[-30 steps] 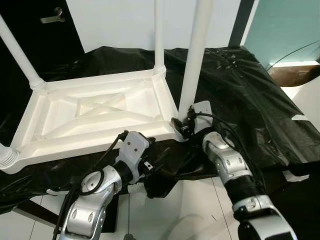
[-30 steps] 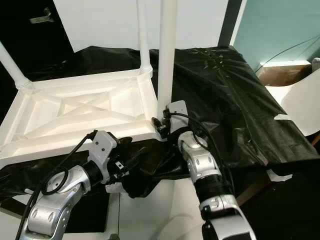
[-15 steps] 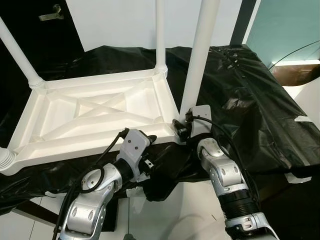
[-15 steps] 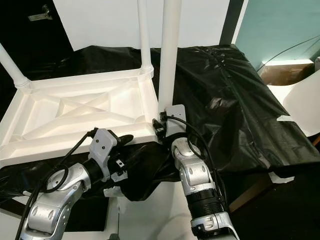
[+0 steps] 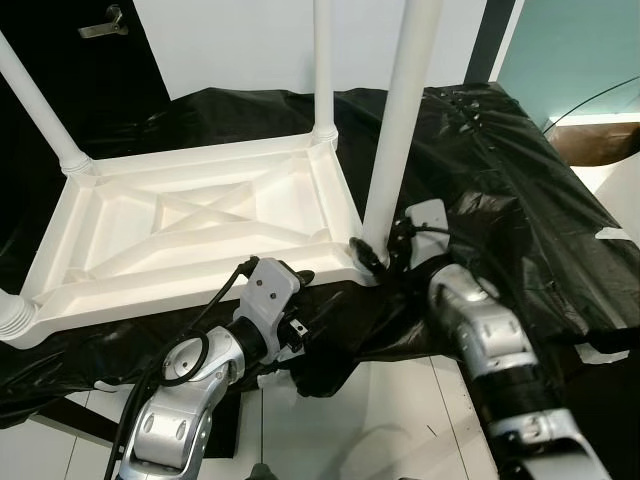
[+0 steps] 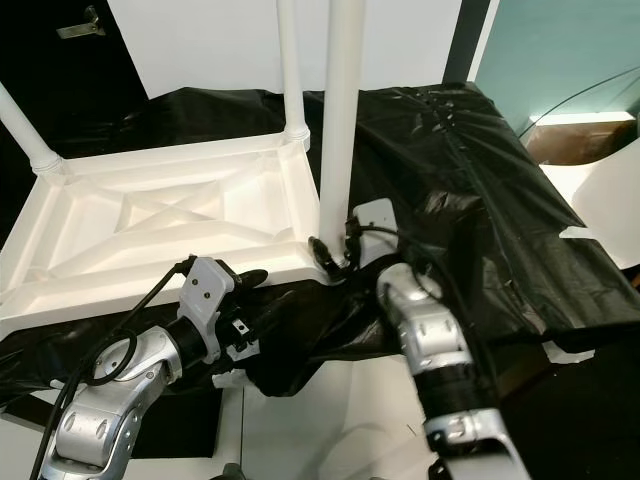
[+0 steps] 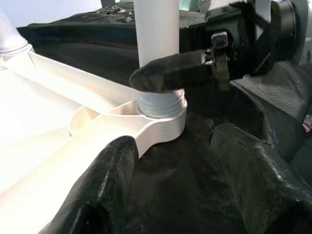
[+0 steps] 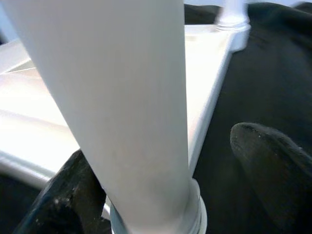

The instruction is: Building children table

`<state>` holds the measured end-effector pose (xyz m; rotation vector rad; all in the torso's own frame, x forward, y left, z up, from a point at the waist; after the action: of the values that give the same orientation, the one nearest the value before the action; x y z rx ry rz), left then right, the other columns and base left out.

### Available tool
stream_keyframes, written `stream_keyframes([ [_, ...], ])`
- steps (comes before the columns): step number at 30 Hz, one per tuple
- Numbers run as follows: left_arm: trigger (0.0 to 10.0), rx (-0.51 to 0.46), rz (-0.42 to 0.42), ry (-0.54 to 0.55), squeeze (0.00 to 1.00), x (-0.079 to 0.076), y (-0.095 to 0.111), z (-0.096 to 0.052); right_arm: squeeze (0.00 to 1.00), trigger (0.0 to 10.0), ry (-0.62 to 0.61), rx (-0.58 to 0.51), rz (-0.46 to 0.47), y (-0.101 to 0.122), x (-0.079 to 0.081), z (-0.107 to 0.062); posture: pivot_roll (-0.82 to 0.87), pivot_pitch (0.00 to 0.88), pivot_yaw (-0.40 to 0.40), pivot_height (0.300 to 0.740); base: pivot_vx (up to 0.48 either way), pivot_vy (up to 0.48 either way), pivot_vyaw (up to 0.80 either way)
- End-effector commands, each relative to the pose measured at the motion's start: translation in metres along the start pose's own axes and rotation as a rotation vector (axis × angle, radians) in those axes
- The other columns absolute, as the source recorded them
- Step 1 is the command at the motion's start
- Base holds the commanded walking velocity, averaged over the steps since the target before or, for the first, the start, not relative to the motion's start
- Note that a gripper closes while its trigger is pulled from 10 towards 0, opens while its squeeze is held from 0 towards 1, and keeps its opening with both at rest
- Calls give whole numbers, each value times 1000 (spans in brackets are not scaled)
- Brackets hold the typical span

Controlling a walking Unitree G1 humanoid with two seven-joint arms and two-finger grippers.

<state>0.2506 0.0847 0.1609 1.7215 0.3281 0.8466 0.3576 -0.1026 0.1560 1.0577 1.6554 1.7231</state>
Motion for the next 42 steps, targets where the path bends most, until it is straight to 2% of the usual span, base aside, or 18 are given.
stream_keyframes([
  [1,10000,26,-9,29,0,2,-5,1,0,10000,84,3,0,1,4,3,32,40,20,740,0,0,0],
  [5,10000,27,-6,24,0,1,-5,1,0,10000,217,45,-44,1,9,11,38,35,21,740,0,0,0],
  [8,10000,27,-6,25,0,1,-5,1,0,10000,239,58,-46,0,10,13,42,36,24,740,0,0,0],
  [10,10000,28,-3,24,0,2,-5,0,0,10000,307,110,-69,-7,13,19,51,32,25,740,0,0,0],
  [13,10000,29,-2,25,0,2,-4,-1,0,10000,329,140,-83,-11,12,21,51,32,25,740,0,0,0],
  [14,10000,31,-1,29,0,3,-4,-1,0,8235,349,165,-101,-15,11,22,61,32,26,740,0,0,0],
  [15,10000,32,0,31,0,4,-4,-2,0,8235,359,178,-112,-17,10,22,61,32,26,740,0,0,0],
  [16,10000,34,0,33,0,4,-4,-3,0,0,363,190,-124,-20,9,22,66,32,27,740,0,0,0],
  [22,10000,38,0,34,0,4,-5,-5,0,0,368,206,-102,-25,6,21,68,36,28,740,0,0,0],
  [27,10000,39,-1,34,0,4,-5,-4,0,0,324,210,-63,-27,1,19,62,38,31,740,0,0,0],
  [30,10000,39,-1,31,0,4,-5,-4,0,0,233,219,-67,-31,-7,20,62,38,31,740,0,0,0],
  [32,10000,38,-1,31,0,4,-5,-4,0,0,218,219,-70,-32,-8,21,62,38,31,740,0,0,0],
  [33,10000,38,-2,29,0,4,-5,-4,0,0,179,205,-48,-33,-8,21,56,39,27,740,0,0,0],
  [37,10000,38,-4,16,0,0,-6,-4,0,0,-18,165,59,-38,-5,20,49,38,26,740,0,0,0],
  [41,10000,38,-4,14,0,-1,-6,-3,0,0,-73,153,72,-41,-1,18,46,35,22,740,0,0,0],
  [42,10000,37,-5,12,0,-1,-5,-3,0,0,-137,134,61,-43,3,16,46,35,21,740,0,0,0],
])
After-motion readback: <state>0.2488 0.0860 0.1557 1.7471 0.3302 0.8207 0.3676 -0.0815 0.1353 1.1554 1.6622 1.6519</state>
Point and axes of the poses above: a point about 5 cm out from each wrist's last joint towards the gripper, its own z axis pointing out of the wrist towards the gripper, its own y axis along the axis of the wrist's last joint, x = y × z, the point moved 3 cm from there along z, pointing out of the wrist towards the gripper, and after that the axes turned 14 degrees about z, right-handed, at the moved point
